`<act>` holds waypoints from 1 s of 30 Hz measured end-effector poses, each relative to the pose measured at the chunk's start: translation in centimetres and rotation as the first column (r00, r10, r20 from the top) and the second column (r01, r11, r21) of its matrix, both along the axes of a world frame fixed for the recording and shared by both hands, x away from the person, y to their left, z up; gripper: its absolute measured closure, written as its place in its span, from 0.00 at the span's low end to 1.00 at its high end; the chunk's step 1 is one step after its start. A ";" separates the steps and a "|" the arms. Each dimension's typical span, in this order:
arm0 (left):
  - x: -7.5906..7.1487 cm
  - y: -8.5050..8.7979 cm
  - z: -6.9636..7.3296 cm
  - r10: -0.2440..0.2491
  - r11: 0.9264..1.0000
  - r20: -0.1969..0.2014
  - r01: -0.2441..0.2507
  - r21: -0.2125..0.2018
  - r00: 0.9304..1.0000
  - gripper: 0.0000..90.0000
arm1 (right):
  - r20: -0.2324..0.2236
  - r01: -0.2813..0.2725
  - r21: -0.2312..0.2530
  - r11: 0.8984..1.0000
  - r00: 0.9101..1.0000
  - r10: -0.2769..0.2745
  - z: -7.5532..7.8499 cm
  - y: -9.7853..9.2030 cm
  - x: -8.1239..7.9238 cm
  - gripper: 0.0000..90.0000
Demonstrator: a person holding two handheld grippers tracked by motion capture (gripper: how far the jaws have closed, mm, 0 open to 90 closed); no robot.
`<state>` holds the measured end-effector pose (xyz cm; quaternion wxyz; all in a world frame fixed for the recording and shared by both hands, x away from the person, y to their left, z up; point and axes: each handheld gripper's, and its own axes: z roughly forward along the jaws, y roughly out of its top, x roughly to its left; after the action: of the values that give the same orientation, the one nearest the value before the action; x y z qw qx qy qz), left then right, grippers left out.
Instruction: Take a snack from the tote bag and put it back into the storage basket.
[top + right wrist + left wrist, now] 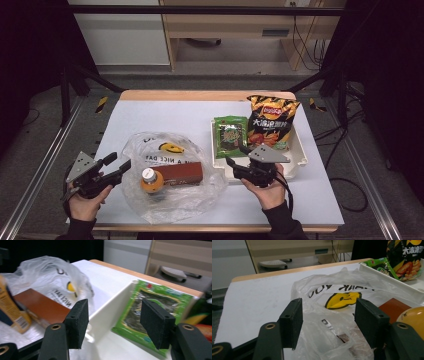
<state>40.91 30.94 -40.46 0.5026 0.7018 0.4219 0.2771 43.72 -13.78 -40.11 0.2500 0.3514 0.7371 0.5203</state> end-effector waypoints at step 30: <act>1.1 -3.5 -2.4 -0.116 0.985 -0.141 0.132 0.114 0.983 0.57 | -0.161 -0.277 -0.089 0.957 0.952 0.261 -3.6 8.4 -0.7 0.56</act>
<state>42.00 27.42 -42.84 0.4453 0.7733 0.3923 0.2230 43.06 -5.41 -43.69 0.1403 0.2708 0.8223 0.4805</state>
